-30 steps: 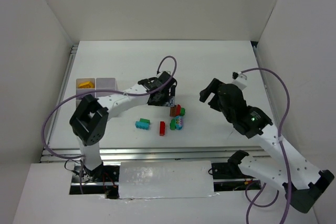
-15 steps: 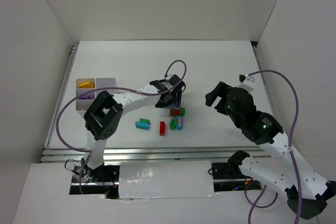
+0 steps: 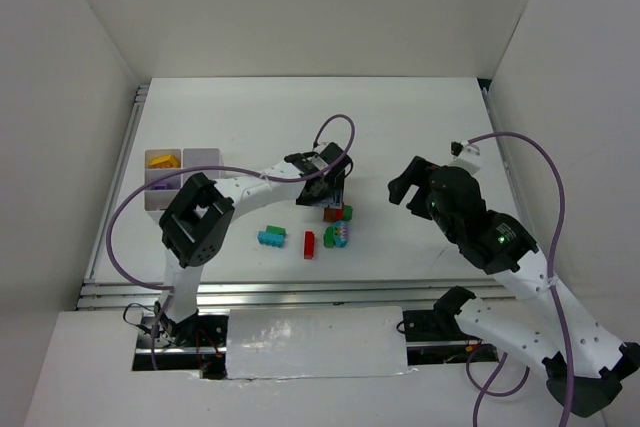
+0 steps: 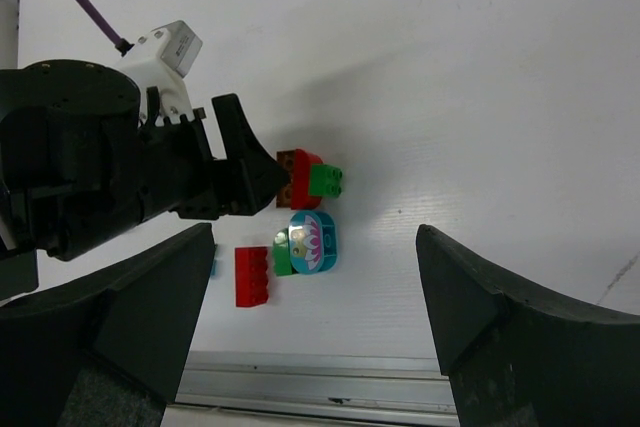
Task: Sort the legos into containers by color
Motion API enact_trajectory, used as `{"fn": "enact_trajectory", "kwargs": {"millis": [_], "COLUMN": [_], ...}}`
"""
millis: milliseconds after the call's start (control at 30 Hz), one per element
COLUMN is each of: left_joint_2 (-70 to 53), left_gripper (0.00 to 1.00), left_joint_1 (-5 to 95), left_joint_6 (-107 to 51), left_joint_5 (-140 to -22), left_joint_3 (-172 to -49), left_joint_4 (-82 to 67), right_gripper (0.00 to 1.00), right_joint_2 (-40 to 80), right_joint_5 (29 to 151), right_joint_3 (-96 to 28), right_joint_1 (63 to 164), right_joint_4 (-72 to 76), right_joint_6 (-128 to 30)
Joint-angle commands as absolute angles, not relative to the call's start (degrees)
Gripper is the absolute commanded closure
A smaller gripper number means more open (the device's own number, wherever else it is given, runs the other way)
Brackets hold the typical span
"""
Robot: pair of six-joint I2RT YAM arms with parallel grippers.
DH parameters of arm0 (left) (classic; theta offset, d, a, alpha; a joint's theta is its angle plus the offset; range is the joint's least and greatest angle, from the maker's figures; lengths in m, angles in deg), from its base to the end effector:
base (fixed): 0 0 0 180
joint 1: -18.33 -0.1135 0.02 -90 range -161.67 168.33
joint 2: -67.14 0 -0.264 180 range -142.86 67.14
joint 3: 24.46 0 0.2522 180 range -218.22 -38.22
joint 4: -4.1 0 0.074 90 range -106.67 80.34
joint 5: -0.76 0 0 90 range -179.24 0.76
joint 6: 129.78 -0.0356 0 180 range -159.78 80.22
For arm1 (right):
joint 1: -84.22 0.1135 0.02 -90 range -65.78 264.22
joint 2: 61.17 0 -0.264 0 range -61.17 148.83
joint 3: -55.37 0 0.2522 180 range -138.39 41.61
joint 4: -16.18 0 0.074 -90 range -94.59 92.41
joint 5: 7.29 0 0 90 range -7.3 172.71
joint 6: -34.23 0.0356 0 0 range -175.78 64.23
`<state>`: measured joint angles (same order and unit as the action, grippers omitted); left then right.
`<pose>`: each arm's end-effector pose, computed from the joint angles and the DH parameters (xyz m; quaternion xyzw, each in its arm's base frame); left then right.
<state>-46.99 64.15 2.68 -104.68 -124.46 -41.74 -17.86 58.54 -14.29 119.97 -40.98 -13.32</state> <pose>0.3042 -0.2994 0.1991 -0.0067 0.9577 -0.0857 0.2746 0.1265 0.0731 0.3520 0.1529 0.8428 0.1633 0.4896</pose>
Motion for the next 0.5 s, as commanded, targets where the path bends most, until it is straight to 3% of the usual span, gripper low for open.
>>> {"fn": "enact_trajectory", "kwargs": {"millis": [0,267,467], "left_joint_2": [-47.20,-49.76,-43.97], "left_gripper": [0.23,0.24,0.25], "left_joint_1": [64.82,65.17,65.18], "left_joint_6": [3.29,3.99,5.48], "left_joint_5": [-102.86,-103.73,-105.93], "left_joint_3": [-124.88,-126.47,-123.13], "left_joint_4": [-40.25,-41.48,-39.64], "right_gripper": [0.11,0.11,0.11], "right_joint_2": [-17.75,-18.54,-18.02], "right_joint_5": [58.36,58.54,58.71], "right_joint_3": [-14.99,-13.94,-13.85], "right_joint_1": [119.82,119.82,119.82], "right_joint_4": [-39.77,-39.42,-39.16], "right_joint_6": [-14.11,-14.29,-14.73]}}
